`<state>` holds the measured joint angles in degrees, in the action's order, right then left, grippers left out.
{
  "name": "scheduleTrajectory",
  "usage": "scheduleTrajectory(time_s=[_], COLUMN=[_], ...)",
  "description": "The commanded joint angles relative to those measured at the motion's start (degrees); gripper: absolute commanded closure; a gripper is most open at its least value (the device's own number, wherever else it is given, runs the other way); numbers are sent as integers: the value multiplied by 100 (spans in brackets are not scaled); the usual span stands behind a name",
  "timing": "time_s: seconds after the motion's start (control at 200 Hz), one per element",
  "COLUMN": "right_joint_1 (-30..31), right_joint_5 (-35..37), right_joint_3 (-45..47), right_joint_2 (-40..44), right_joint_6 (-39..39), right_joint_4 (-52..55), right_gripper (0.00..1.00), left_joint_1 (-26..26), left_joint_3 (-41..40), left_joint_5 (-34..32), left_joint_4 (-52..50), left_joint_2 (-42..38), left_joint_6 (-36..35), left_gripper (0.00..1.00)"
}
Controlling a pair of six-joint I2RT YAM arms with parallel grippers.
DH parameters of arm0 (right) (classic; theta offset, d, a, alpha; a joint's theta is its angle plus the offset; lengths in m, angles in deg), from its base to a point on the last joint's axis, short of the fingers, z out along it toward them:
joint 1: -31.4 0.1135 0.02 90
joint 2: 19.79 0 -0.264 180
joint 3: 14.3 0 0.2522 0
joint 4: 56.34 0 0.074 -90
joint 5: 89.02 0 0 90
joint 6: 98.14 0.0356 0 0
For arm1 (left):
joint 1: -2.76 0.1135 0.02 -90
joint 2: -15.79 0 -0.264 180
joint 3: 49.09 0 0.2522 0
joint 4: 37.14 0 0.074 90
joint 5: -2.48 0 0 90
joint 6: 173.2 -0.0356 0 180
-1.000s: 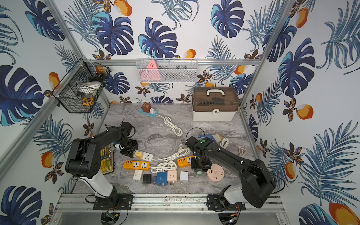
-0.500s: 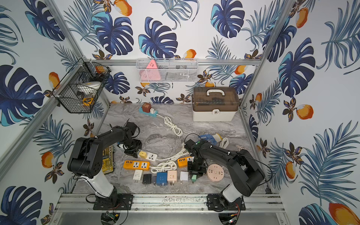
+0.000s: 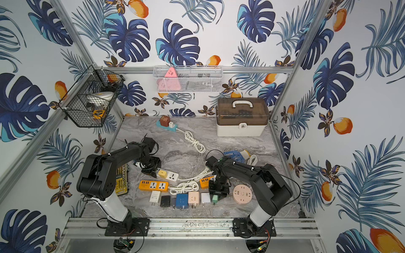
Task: Pull the plug off the socket
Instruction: Place the plug at the center of the board.
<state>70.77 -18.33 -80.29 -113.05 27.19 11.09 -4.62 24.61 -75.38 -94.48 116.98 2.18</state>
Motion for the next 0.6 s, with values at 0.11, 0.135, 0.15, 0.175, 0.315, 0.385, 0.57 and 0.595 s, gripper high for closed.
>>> scheduleTrajectory(time_s=[0.11, 0.135, 0.15, 0.175, 0.315, 0.385, 0.57, 0.595], right_joint_1=[7, 2, 6, 1, 6, 11, 286, 420], right_joint_5=[198, 250, 283, 335, 763, 1024, 1678, 1808], right_joint_3=[-42, -55, -70, -96, -396, -589, -1505, -1636], right_joint_2=[149, 200, 228, 272, 507, 656, 1001, 995], right_joint_6=[-19, -11, -9, -9, -78, -127, -818, -1020], right_joint_4=[251, 285, 303, 352, 675, 788, 481, 340], right_gripper=[41, 40, 40, 40, 40, 39, 38, 38], left_joint_1=[-51, -48, -46, -46, -48, -48, -52, -50], left_joint_3=[-117, -110, -106, -106, -92, -112, -142, -141], left_joint_5=[166, 157, 157, 150, 165, 161, 158, 165], left_joint_4=[264, 262, 261, 261, 252, 253, 253, 253], left_joint_2=[151, 150, 154, 155, 181, 166, 143, 148], left_joint_6=[75, 69, 66, 66, 35, 31, 7, 5], left_gripper=[92, 92, 92, 92, 92, 92, 92, 92])
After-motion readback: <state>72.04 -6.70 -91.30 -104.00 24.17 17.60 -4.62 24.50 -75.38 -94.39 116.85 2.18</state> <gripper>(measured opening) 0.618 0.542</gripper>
